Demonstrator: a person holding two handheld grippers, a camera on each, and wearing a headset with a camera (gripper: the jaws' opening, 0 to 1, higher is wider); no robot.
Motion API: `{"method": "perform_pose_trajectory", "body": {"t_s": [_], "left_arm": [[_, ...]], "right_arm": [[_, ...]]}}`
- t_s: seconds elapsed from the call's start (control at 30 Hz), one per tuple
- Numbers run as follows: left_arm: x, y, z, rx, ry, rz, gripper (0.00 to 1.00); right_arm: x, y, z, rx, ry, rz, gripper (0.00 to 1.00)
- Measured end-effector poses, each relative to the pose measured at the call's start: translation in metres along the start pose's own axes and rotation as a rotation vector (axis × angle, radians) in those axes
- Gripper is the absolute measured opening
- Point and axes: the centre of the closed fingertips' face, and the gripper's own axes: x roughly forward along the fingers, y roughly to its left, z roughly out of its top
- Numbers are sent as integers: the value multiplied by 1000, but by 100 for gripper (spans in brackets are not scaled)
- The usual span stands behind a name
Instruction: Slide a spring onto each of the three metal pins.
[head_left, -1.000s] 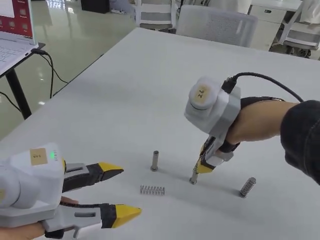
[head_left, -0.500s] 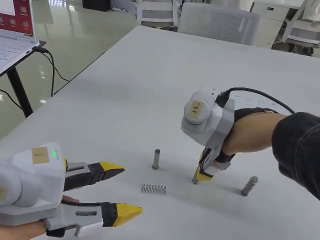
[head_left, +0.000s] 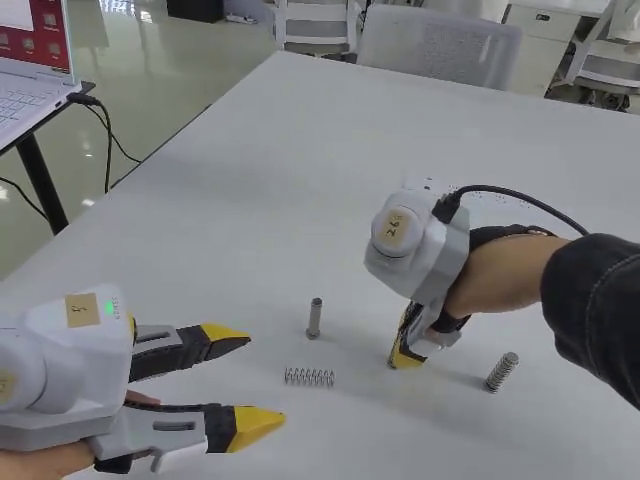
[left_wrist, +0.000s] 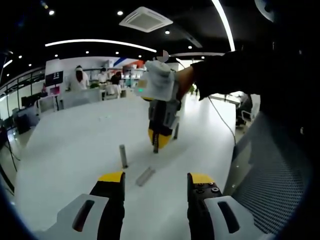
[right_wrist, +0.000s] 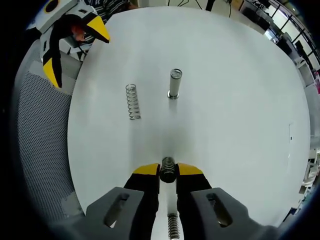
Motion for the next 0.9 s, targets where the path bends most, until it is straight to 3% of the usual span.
{"method": "perform_pose_trajectory", "body": {"t_s": [0.4,0.9], "left_arm": [[1,-1,1,4,0,-5,44],[1,-2,1,10,4,-12,44]], "right_arm": [[-3,-3,5,-9,-42,-20,27],[-17,6,29,-58,-100,-39,28]]}}
